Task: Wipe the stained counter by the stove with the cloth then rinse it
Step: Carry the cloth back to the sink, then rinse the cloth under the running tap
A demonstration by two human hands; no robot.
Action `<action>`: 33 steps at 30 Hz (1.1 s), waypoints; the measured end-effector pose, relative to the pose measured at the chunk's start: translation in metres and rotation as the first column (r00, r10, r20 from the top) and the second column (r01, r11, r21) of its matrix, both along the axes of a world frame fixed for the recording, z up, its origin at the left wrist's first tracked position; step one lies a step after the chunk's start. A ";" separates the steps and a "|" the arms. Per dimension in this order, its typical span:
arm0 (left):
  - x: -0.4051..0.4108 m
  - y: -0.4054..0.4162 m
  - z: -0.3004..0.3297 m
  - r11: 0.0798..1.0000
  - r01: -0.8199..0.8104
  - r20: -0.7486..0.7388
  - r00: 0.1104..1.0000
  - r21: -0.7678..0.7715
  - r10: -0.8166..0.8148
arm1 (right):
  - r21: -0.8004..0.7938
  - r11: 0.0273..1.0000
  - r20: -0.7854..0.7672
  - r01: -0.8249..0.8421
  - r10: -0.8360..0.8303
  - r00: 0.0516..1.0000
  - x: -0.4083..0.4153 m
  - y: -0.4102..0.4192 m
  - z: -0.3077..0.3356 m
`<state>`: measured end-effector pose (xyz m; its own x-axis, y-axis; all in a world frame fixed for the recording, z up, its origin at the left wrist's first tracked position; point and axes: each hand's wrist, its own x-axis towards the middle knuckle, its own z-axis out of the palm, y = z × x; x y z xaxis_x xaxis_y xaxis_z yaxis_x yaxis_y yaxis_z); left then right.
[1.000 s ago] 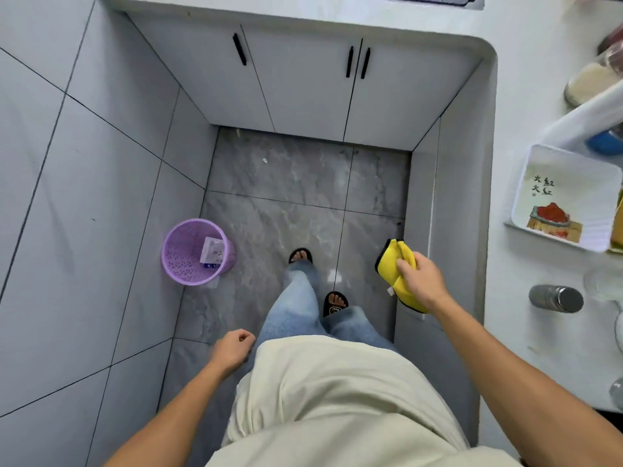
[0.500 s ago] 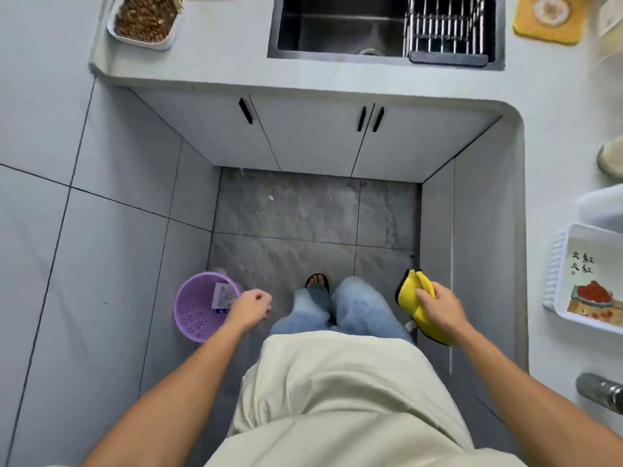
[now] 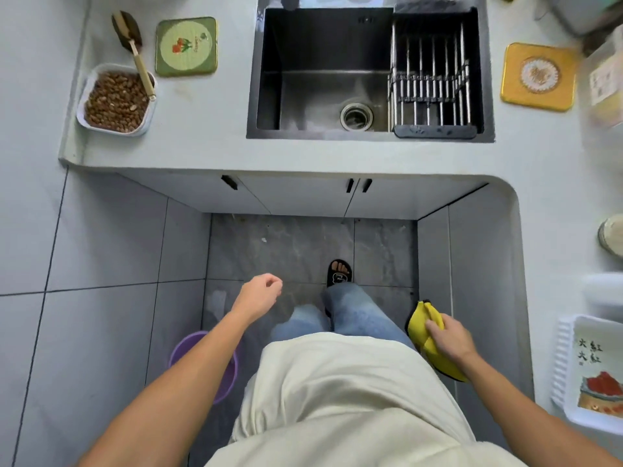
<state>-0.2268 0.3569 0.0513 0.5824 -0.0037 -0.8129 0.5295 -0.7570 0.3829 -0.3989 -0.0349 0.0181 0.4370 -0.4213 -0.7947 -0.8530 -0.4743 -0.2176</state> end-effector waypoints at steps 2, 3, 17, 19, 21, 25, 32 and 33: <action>0.008 0.006 -0.003 1.000 0.000 -0.020 1.000 0.026 0.001 | 0.014 1.000 0.054 -0.021 0.020 0.998 0.048 -0.002 0.004; 0.011 0.010 -0.005 0.999 0.002 -0.032 0.999 0.041 0.000 | 0.019 1.000 0.083 -0.024 0.023 0.996 0.072 -0.002 0.008; 0.088 0.064 -0.012 0.990 0.022 -0.177 0.984 0.140 0.004 | 0.131 0.990 0.325 -0.055 0.010 0.946 0.300 0.047 0.056; 0.121 0.062 -0.009 0.991 0.055 -0.150 0.988 0.121 -0.036 | 0.120 0.992 0.301 -0.048 0.010 0.954 0.307 0.052 0.054; 0.158 0.055 -0.003 0.991 0.086 -0.114 0.991 0.104 -0.074 | 0.117 0.993 0.274 -0.031 -0.003 0.962 0.310 0.054 0.051; 0.228 0.027 0.015 0.985 0.170 -0.022 0.985 0.005 -0.170 | 0.106 0.994 0.231 0.009 -0.033 0.972 0.309 0.047 0.053; 0.366 -0.051 0.056 0.955 0.147 0.143 0.983 -0.258 -0.112 | 0.337 0.913 0.262 0.229 -0.325 0.909 0.367 0.036 0.071; 0.388 -0.063 0.061 0.953 0.156 0.203 0.974 -0.259 -0.104 | 0.376 0.888 0.260 0.265 -0.376 0.889 0.385 0.036 0.072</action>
<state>0.1613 0.2941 0.1127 0.7022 -0.2945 -0.6482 0.3338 -0.6680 0.6651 -0.0141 0.0015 0.0900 0.5729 -0.3275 -0.7513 -0.8034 -0.0432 -0.5938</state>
